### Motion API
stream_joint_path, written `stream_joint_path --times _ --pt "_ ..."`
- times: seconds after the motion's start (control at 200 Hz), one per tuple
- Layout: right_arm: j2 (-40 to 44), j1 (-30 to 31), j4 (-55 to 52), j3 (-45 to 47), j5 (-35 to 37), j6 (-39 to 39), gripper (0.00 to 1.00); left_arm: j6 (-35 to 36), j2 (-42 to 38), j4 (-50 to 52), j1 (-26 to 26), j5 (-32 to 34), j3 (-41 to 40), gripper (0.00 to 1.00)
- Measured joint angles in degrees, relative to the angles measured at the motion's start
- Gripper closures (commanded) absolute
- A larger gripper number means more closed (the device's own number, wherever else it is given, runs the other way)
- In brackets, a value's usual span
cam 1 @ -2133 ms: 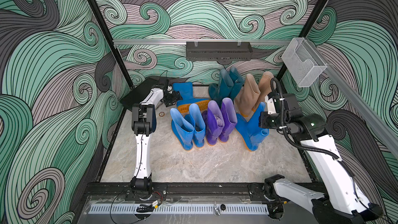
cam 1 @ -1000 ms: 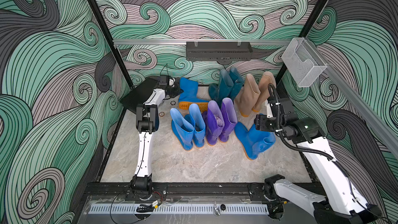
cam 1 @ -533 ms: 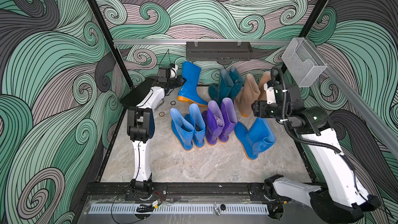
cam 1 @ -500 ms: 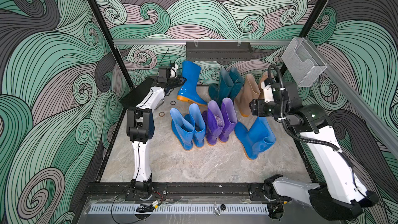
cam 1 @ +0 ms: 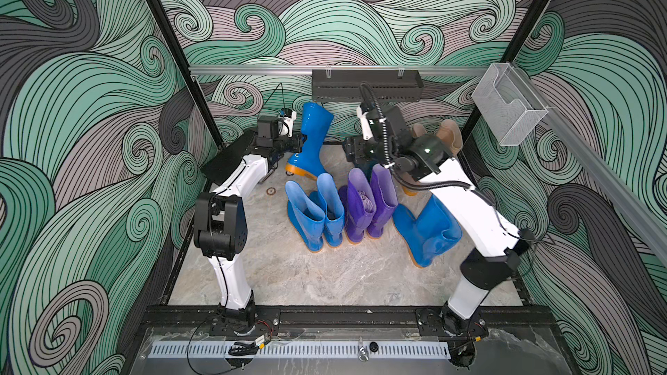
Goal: Match and arrange rain boots in pairs
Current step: Place the rain boot at the center of the board.
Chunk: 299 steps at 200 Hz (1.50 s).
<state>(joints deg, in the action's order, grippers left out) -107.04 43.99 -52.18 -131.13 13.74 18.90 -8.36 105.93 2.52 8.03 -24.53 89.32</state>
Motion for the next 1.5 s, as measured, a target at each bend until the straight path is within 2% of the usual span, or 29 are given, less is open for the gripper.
stream_joint_path --times 0.16,0.265,0.51,0.771,1.186,1.276,1.376,1.496 --pt "-16.2 2.5 2.7 -19.2 2.1 2.9 0.19 3.2 -4.4 -0.9 0.0 1.2 -2.6 1.0" --pt "-22.6 2.7 6.2 -25.5 2.8 5.2 0.19 5.2 -6.3 -0.8 -0.4 1.7 -3.9 1.0" --pt "-25.1 1.6 18.6 -21.4 2.9 10.6 0.19 8.6 -11.3 -0.8 -0.4 2.5 -8.7 1.0" --pt "-27.1 0.7 26.8 -23.4 1.2 13.4 0.18 11.6 -16.7 -1.2 -0.4 3.8 -12.6 1.0" --pt "-30.1 0.8 29.2 -23.5 -1.4 14.1 0.19 16.6 -21.2 -1.5 -0.5 1.2 -16.1 1.0" --pt "-30.1 0.9 29.3 -23.5 -1.3 14.1 0.23 17.8 -21.2 -1.2 -0.5 0.5 -16.4 1.0" --pt "-30.2 0.9 29.2 -23.5 -1.1 13.8 0.34 19.1 -21.2 -0.6 -0.5 0.1 -16.5 1.0" --pt "-30.3 0.9 28.9 -23.5 -0.6 13.9 0.63 20.1 -21.2 -0.4 -0.5 0.1 -16.5 1.0"
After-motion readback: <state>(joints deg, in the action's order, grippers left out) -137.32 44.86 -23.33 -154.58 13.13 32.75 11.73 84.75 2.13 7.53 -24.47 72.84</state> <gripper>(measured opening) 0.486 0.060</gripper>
